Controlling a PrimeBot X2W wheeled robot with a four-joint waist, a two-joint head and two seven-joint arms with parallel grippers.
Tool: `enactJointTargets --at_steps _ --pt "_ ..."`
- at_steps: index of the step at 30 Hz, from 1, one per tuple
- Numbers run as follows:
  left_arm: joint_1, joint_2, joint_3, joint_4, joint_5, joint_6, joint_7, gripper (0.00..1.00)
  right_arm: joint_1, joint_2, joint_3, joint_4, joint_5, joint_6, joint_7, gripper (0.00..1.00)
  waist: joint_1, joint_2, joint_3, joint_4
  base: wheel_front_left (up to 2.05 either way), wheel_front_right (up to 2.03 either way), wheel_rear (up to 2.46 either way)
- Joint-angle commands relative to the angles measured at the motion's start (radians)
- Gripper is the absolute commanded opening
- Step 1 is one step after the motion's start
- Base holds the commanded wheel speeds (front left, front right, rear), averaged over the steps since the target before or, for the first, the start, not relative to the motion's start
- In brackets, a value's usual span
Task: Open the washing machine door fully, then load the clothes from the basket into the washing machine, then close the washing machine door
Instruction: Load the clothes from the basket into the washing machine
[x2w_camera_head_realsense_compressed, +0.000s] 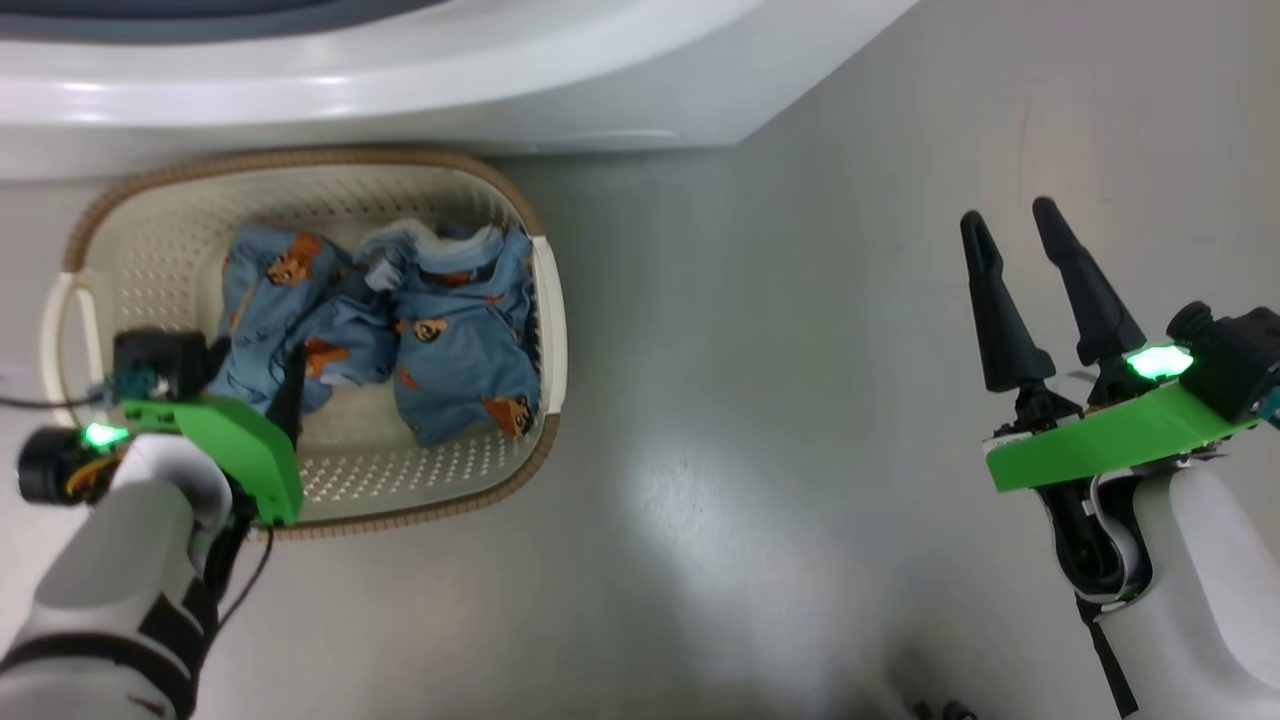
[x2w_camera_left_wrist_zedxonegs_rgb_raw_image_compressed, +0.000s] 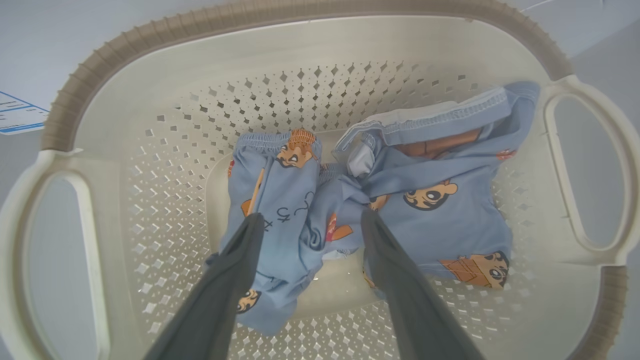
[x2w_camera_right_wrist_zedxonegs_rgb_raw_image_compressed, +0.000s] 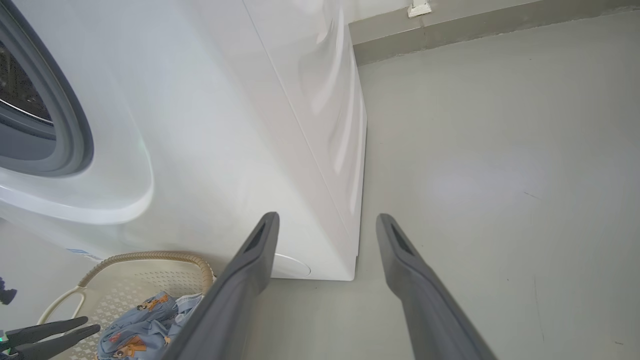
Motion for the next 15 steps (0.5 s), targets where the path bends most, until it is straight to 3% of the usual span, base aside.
enactJointTargets --at_steps 1,15 --pt "-0.015 0.04 0.006 0.011 -0.012 -0.001 0.001 1.0 0.012 -0.004 0.02 -0.029 -0.019 0.002 -0.012 1.0 -0.0001 0.0 0.041 0.001 0.0 0.0 0.0" --pt "-0.131 0.049 -0.11 0.106 -0.062 -0.001 0.076 1.0 -0.022 -0.016 0.028 -0.059 -0.024 0.002 -0.012 1.0 -0.0001 0.0 0.117 -0.008 0.0 0.0 0.0"
